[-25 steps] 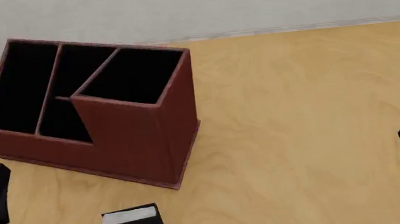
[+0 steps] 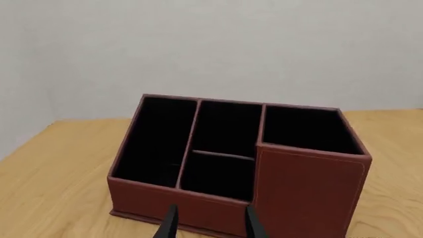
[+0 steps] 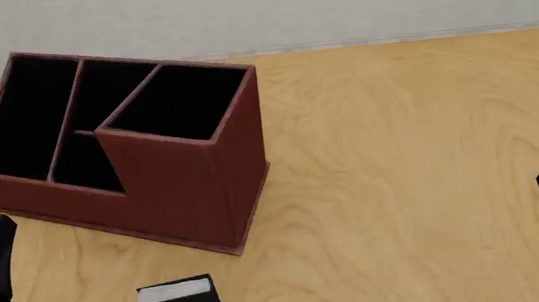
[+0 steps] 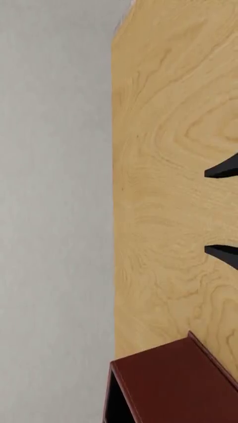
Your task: Pick up the book and place it in the left compartment of the caddy.
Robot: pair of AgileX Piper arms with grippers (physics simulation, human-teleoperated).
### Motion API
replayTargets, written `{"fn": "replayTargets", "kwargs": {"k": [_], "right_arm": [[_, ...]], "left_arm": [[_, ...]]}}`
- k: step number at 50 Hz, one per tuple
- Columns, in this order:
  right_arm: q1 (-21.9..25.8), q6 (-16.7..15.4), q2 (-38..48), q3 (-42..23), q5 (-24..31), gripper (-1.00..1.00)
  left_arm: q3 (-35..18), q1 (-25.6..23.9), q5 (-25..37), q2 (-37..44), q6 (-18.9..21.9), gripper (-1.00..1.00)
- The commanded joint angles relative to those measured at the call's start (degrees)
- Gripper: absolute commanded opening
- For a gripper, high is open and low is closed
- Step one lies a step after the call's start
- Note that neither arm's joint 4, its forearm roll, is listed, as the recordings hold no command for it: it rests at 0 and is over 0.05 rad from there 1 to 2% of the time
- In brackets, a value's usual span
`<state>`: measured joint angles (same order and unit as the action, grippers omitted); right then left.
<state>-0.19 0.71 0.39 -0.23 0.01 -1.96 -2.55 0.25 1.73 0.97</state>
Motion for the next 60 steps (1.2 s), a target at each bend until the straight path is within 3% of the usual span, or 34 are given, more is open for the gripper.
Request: {"fn": "replayTargets", "kwargs": {"k": [1, 13, 21, 23, 31, 32, 38, 48, 60], "right_arm": [[-0.12, 0.24, 0.33, 0.02, -0.12, 1.0], [-0.3, 0.27, 0.39, 0.1, -0.21, 1.0], [-0.59, 0.53, 0.48, 0.1, -0.32, 1.0], [-0.56, 0.55, 0.47, 0.09, -0.28, 1.0], [-0.93, 1.0, 0.52, 0.12, -0.4, 1.0], [-0.81, 0.93, 0.46, 0.13, -0.34, 1.0], [-0.66, 0.95, 0.78, 0.13, -0.56, 1.0], [-0.66, 0.76, 0.98, 0.11, -0.66, 1.0], [-0.72, 0.95, 1.6, 0.16, -1.09, 1.0]], "left_arm": [[-3.33, -3.74, -1.54, 4.72, 0.83, 1.0], [-7.49, -10.37, -6.22, 12.12, 7.47, 1.0], [-11.31, -14.69, -5.97, 16.64, 7.88, 1.0], [-11.84, -16.39, -5.83, 17.16, 9.56, 1.0], [-17.84, -22.3, -0.19, 20.49, 12.6, 1.0], [-19.2, -25.13, 2.08, 21.51, 13.07, 1.0], [-22.58, -29.43, 6.52, 25.08, 11.36, 1.0], [-27.45, -37.4, 12.04, 31.28, 13.01, 1.0], [-31.97, -40.84, 16.59, 33.3, 13.02, 1.0]]}}
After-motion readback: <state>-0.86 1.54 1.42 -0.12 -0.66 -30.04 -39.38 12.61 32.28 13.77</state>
